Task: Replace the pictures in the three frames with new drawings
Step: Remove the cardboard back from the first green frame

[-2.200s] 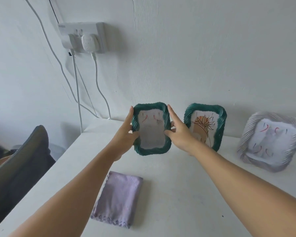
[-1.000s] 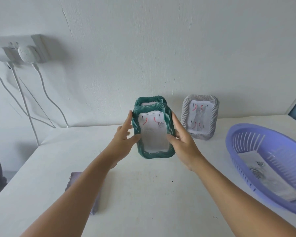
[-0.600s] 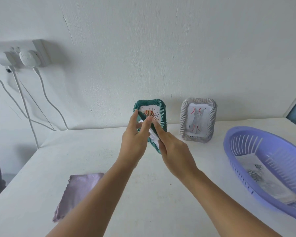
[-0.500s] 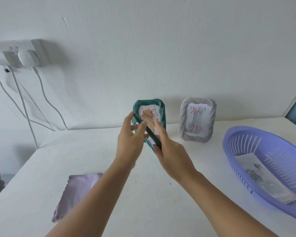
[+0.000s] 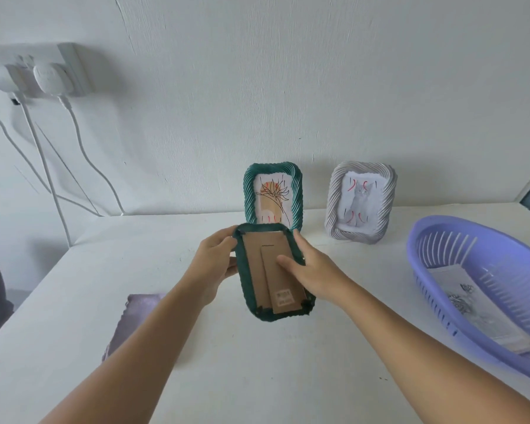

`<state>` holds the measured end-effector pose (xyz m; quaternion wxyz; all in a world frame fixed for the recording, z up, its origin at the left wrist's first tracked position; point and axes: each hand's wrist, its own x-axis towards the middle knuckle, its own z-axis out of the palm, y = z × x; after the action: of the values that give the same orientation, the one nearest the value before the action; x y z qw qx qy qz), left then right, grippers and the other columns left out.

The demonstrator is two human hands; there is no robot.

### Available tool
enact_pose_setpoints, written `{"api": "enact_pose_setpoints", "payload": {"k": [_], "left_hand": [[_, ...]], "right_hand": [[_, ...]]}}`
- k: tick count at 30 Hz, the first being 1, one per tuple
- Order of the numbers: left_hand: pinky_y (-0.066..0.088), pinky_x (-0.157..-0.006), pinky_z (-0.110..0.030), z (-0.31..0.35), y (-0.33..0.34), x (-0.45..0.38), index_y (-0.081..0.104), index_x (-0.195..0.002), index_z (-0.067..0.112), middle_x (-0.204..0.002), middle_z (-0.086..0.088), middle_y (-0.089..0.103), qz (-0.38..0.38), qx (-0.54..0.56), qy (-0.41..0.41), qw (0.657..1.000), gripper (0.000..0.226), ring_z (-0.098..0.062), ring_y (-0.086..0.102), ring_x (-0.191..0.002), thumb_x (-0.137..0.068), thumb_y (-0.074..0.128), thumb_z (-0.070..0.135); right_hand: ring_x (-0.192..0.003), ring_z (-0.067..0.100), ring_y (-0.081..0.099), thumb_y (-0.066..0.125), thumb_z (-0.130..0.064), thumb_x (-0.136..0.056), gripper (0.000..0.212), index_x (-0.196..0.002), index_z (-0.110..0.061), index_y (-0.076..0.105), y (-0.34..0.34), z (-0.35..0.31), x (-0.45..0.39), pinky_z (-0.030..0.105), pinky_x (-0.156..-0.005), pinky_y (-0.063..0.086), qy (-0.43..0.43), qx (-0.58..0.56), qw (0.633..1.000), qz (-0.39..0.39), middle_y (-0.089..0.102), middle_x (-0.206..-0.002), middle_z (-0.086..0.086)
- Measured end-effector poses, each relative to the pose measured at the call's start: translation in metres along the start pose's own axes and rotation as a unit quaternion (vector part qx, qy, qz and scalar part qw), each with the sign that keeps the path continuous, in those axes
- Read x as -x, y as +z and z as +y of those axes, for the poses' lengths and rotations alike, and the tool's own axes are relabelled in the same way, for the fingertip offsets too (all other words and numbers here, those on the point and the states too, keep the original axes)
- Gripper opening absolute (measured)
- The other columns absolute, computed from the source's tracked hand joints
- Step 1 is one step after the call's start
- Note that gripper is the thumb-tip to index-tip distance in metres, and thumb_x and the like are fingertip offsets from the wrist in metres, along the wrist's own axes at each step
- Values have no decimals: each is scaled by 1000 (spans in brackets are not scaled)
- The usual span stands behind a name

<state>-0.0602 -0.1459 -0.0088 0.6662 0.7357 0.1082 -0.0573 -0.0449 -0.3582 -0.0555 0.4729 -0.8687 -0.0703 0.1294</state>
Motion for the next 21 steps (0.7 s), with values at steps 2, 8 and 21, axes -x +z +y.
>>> {"api": "enact_pose_setpoints", "payload": {"k": [2, 8, 21], "left_hand": [[60, -74, -27, -8, 1, -2, 74, -110, 29, -99, -1, 79, -19, -46, -1, 999, 44, -14, 73, -76, -105, 36, 6], [53, -91, -36, -43, -4, -17, 71, -109, 30, -103, 10, 74, 18, -234, 32, 972, 34, -16, 64, -100, -98, 45, 12], [33, -111, -40, -77, -5, -37, 58, -140, 35, -122, -6, 54, 56, -383, 35, 921, 45, -31, 41, -125, -99, 51, 51]], "right_hand": [[-146, 21, 38, 52, -69, -93, 88, -161, -39, 4, 5, 9, 2, 45, -117, 36, 10, 45, 999, -2, 36, -162, -6], [-128, 30, 47, 45, -75, -90, 85, -157, -36, 13, 22, 18, 9, 47, -107, 33, 25, 253, 963, 89, 50, -139, 1], [-122, 27, 52, 44, -68, -94, 54, -139, -40, 52, 17, 30, -3, 45, -108, 31, 60, 246, 956, 152, 52, -127, 2]]}}
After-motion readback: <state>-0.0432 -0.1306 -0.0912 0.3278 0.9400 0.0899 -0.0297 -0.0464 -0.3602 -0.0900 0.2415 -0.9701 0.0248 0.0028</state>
